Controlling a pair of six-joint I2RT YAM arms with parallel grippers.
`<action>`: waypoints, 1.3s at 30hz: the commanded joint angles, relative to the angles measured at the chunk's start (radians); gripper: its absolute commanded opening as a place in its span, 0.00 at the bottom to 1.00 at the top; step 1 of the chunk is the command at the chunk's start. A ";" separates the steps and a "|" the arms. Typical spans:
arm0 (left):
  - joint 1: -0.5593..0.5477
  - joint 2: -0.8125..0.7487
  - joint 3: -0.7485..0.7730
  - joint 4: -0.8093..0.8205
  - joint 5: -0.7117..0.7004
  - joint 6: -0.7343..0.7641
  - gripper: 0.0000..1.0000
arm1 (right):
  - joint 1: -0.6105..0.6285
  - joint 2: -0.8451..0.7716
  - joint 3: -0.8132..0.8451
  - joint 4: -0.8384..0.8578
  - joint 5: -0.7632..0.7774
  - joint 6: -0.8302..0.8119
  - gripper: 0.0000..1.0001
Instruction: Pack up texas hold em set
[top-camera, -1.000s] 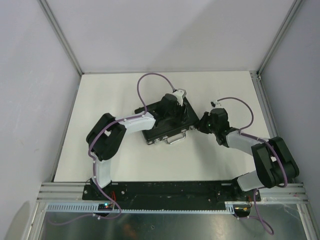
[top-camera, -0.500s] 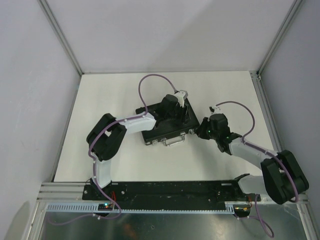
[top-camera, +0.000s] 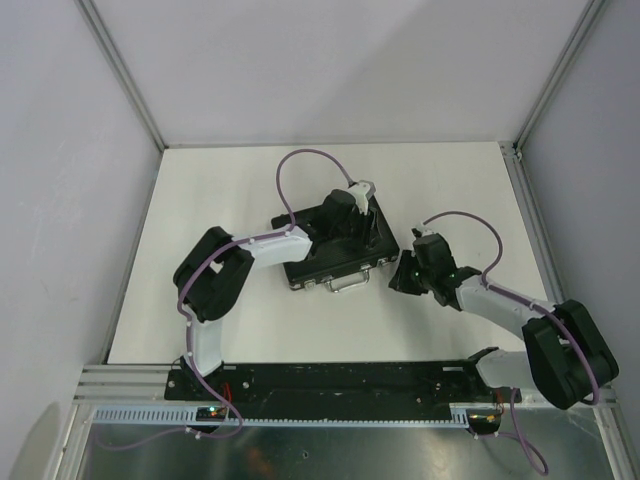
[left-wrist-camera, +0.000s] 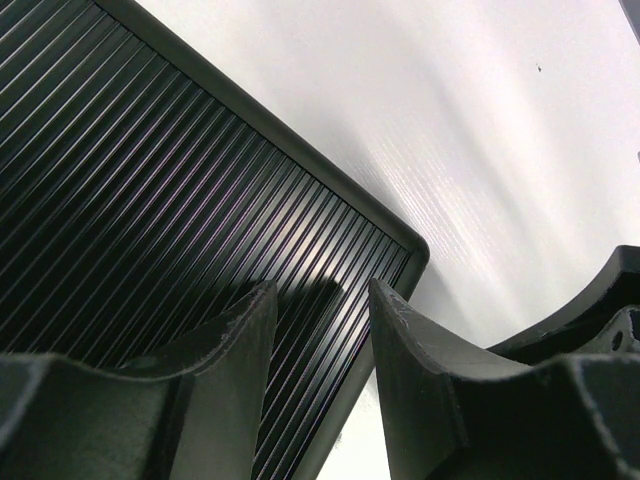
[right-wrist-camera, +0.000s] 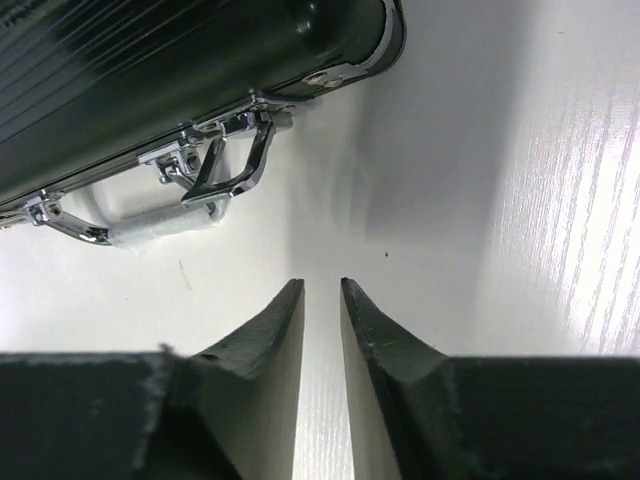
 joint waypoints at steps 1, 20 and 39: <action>-0.001 0.087 -0.062 -0.197 -0.034 0.006 0.50 | 0.009 -0.064 0.076 -0.027 0.043 -0.010 0.30; 0.000 0.096 -0.057 -0.197 -0.034 0.003 0.50 | 0.013 0.085 0.231 -0.072 0.104 -0.048 0.29; 0.000 0.125 -0.039 -0.197 -0.023 0.002 0.50 | 0.051 0.142 0.129 -0.091 0.113 -0.041 0.14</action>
